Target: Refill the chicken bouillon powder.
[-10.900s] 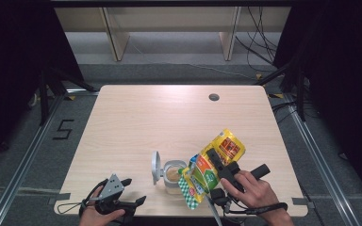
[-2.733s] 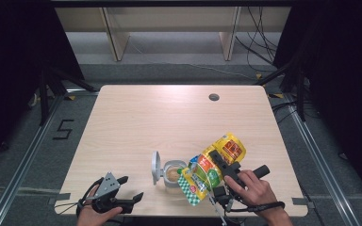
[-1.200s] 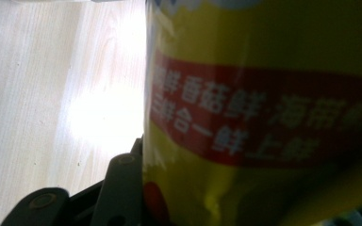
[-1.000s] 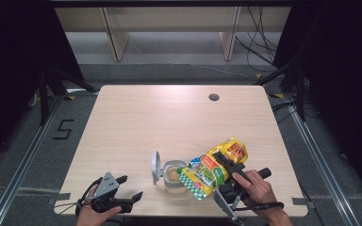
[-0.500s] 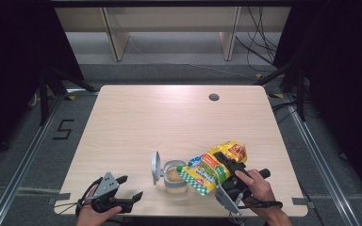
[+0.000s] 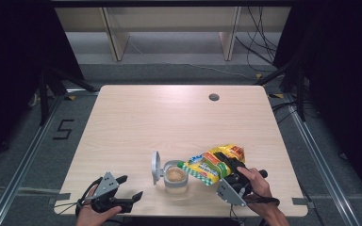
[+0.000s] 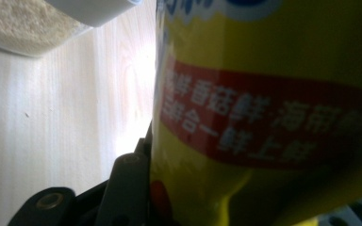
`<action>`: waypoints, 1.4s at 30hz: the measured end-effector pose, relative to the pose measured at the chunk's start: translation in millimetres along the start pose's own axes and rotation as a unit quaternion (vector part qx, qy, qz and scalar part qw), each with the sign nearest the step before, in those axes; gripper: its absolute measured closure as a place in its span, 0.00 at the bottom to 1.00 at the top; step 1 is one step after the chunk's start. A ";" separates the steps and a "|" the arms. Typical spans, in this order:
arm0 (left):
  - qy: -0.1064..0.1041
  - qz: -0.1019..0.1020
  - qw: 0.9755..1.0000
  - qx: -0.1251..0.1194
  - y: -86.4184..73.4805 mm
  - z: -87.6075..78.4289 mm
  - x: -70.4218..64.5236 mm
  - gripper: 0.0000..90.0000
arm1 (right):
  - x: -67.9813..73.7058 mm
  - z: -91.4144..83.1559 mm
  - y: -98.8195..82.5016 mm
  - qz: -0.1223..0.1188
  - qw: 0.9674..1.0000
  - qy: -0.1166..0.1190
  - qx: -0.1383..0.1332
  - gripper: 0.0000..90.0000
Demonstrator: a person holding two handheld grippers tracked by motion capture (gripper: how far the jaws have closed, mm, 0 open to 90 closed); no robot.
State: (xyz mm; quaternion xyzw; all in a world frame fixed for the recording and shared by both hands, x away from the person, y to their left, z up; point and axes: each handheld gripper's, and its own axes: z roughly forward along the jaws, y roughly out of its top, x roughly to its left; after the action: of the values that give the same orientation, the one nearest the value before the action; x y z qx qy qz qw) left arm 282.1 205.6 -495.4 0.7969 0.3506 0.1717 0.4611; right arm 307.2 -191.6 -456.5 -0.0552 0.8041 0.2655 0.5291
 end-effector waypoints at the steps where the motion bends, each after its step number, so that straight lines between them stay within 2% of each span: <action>1: 0.001 -0.015 1.000 -0.002 -0.1 0.0 -1.9 0.20 | 0.6 0.4 -0.8 0.006 1.000 0.004 0.000 0.71; 4: 0.000 -0.005 1.000 -0.005 0.4 0.1 -0.7 0.20 | 1.7 1.3 -2.8 0.008 1.000 0.007 -0.003 0.71; 5: 0.001 0.001 1.000 0.000 0.4 -1.0 -0.1 0.20 | -0.6 2.1 -3.2 -0.011 1.000 0.006 -0.011 0.71; 6: 0.001 0.001 1.000 0.000 0.4 -1.0 -0.1 0.20 | -0.6 2.1 -3.2 -0.011 1.000 0.006 -0.011 0.71; 7: 0.002 -0.020 1.000 -0.006 0.3 -0.4 -3.1 0.20 | 1.9 0.9 -4.9 0.016 1.000 0.011 -0.011 0.71; 8: 0.002 -0.020 1.000 -0.006 0.3 -0.4 -3.1 0.20 | 1.9 0.9 -4.9 0.016 1.000 0.011 -0.011 0.71; 10: -0.001 -0.011 1.000 -0.007 0.1 -0.5 -1.7 0.20 | 2.0 0.4 -6.6 0.035 0.999 0.022 -0.016 0.72; 11: 0.002 -0.008 1.000 -0.004 0.5 -1.1 -1.7 0.20 | 0.9 -0.1 -7.2 0.034 0.999 0.017 -0.018 0.72; 15: -0.001 -0.019 1.000 -0.006 -0.2 -0.4 -2.8 0.20 | -1.1 1.7 -11.1 0.051 0.998 0.027 -0.027 0.72; 18: 0.002 -0.017 1.000 -0.006 0.3 -0.5 -2.5 0.20 | -3.0 2.9 -13.7 0.055 0.998 0.029 -0.033 0.72; 19: 0.000 -0.006 1.000 -0.003 0.7 -0.7 -0.7 0.20 | -0.8 2.5 -15.3 0.086 0.995 0.034 -0.029 0.72; 21: 0.000 -0.007 1.000 -0.002 -0.1 -0.6 -1.1 0.20 | -3.6 4.7 -19.6 0.107 0.993 0.041 -0.040 0.73; 22: 0.000 -0.007 1.000 -0.002 -0.1 -0.6 -1.1 0.20 | -3.6 4.7 -19.6 0.107 0.993 0.041 -0.040 0.73; 23: -0.001 -0.005 1.000 -0.004 0.6 0.0 -0.5 0.20 | -4.8 6.3 -22.6 0.131 0.989 0.044 -0.048 0.73; 24: -0.001 -0.005 1.000 -0.004 0.6 0.0 -0.5 0.20 | -4.8 6.3 -22.6 0.131 0.989 0.044 -0.048 0.73; 25: 0.000 -0.006 1.000 -0.005 0.2 0.4 -0.6 0.20 | -6.8 8.4 -26.0 0.149 0.986 0.046 -0.052 0.73; 26: 0.000 -0.006 1.000 -0.005 0.2 0.4 -0.6 0.20 | -6.8 8.4 -26.0 0.149 0.986 0.046 -0.052 0.73; 27: 0.000 -0.014 1.000 -0.003 -0.3 0.0 -1.9 0.20 | -8.0 11.0 -29.4 0.171 0.982 0.047 -0.058 0.73; 28: 0.000 -0.014 1.000 -0.003 -0.3 0.0 -1.9 0.20 | -8.0 11.0 -29.4 0.171 0.982 0.047 -0.058 0.73; 29: -0.001 -0.006 1.000 -0.006 0.4 0.5 -0.7 0.20 | -8.9 14.5 -32.4 0.185 0.980 0.047 -0.057 0.74; 30: 0.000 -0.006 1.000 -0.005 0.4 0.9 -0.7 0.20 | -8.9 14.5 -32.4 0.185 0.980 0.047 -0.057 0.74; 31: 0.001 -0.005 1.000 -0.001 0.0 1.1 -1.0 0.20 | -9.2 19.1 -36.4 0.211 0.975 0.049 -0.051 0.74; 32: 0.001 -0.005 1.000 -0.001 0.0 1.1 -1.0 0.20 | -10.2 20.8 -39.1 0.221 0.973 0.046 -0.050 0.74; 34: -0.002 -0.010 1.000 -0.005 0.2 1.7 -2.1 0.20 | -12.0 23.1 -41.8 0.222 0.972 0.048 -0.058 0.74; 35: -0.002 -0.010 1.000 -0.005 0.3 2.0 -2.1 0.20 | -12.8 25.4 -46.4 0.258 0.963 0.045 -0.060 0.74; 36: -0.001 -0.010 1.000 -0.002 0.2 1.8 -2.1 0.20 | -12.8 25.4 -46.4 0.258 0.963 0.045 -0.060 0.74; 37: 0.001 -0.005 1.000 0.000 0.0 1.7 -1.3 0.20 | -15.5 28.9 -51.9 0.275 0.958 0.044 -0.066 0.75; 38: 0.001 -0.005 1.000 0.000 0.0 1.7 -1.3 0.20 | -15.5 28.9 -51.9 0.275 0.958 0.044 -0.066 0.75; 39: -0.001 -0.012 1.000 -0.004 0.0 2.1 -2.2 0.20 | -16.2 30.5 -54.3 0.289 0.954 0.045 -0.067 0.75; 42: 0.001 -0.009 1.000 -0.002 -0.1 1.6 -1.7 0.20 | -16.5 36.7 -60.4 0.322 0.943 0.043 -0.071 0.76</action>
State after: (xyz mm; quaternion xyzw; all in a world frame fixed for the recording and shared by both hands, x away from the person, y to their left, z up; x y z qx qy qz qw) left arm 281.9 203.5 -496.2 0.7928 0.3575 0.1691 0.4637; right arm 366.9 -228.5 -475.2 0.1573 0.7799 0.4756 0.3753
